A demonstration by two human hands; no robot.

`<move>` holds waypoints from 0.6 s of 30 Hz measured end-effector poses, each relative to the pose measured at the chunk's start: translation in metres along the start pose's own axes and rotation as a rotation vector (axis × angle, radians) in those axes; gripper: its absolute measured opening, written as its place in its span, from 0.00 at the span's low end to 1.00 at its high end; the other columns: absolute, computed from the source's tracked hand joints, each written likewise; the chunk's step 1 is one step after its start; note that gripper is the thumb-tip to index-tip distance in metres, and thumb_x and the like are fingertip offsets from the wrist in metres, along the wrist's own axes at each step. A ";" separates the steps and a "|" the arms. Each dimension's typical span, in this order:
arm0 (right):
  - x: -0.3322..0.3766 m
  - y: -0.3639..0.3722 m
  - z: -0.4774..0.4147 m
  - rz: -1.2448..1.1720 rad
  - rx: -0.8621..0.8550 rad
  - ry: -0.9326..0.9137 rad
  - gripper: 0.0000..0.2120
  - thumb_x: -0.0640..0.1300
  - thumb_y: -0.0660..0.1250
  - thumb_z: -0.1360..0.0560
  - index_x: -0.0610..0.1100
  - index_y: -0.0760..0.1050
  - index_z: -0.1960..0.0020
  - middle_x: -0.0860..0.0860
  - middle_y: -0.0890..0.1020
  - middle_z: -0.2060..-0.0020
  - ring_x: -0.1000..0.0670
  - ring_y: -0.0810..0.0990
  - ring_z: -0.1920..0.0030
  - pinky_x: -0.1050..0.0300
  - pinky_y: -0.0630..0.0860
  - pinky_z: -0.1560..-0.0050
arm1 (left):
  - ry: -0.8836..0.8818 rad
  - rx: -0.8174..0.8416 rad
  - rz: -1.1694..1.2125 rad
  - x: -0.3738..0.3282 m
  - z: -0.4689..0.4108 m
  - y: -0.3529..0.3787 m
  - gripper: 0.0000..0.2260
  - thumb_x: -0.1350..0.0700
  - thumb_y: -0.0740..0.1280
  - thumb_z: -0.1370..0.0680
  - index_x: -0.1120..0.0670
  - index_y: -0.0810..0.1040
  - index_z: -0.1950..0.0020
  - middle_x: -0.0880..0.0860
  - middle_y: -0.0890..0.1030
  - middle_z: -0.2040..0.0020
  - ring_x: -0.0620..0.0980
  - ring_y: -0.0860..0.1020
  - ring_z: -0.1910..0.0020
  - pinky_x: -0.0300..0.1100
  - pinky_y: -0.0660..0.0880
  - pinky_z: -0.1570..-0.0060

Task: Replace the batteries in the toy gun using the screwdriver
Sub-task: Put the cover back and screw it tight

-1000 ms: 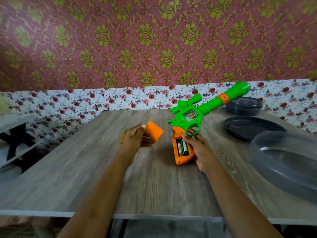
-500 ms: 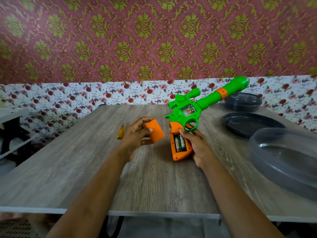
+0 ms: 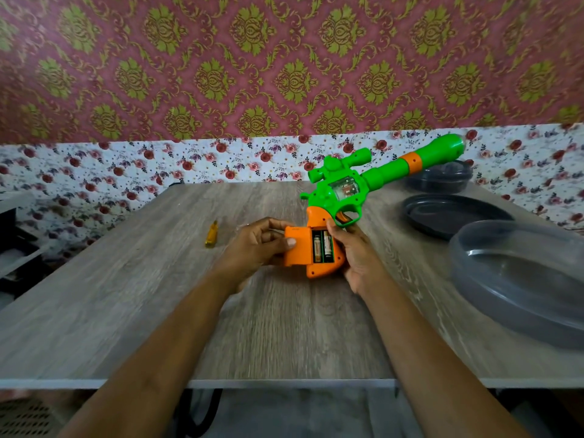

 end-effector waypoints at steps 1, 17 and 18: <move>0.000 0.000 0.000 0.000 -0.003 0.002 0.09 0.42 0.67 0.27 0.47 0.77 0.46 0.48 0.82 0.52 0.45 0.79 0.48 0.42 0.74 0.40 | 0.006 -0.007 0.007 -0.001 0.000 0.000 0.08 0.62 0.69 0.27 0.54 0.76 0.49 0.49 0.84 0.60 0.46 0.82 0.58 0.44 0.80 0.58; -0.001 0.004 0.004 -0.054 0.040 0.032 0.12 0.38 0.65 0.26 0.45 0.75 0.43 0.48 0.81 0.53 0.49 0.79 0.53 0.47 0.75 0.46 | 0.007 -0.038 -0.035 -0.002 0.002 -0.001 0.09 0.64 0.71 0.28 0.55 0.77 0.50 0.52 0.83 0.53 0.47 0.83 0.57 0.42 0.81 0.59; -0.002 0.004 0.004 -0.053 0.037 0.034 0.13 0.38 0.65 0.26 0.44 0.74 0.42 0.48 0.81 0.53 0.48 0.79 0.53 0.46 0.75 0.45 | 0.006 -0.042 -0.038 -0.002 0.002 -0.002 0.09 0.64 0.71 0.28 0.55 0.77 0.49 0.52 0.83 0.54 0.47 0.83 0.57 0.42 0.81 0.59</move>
Point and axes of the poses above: each hand's wrist, its own z-axis away from the middle knuckle, its own y-axis out of the palm, x = y × z, the point moved 9 cm from there along -z, towards the middle knuckle
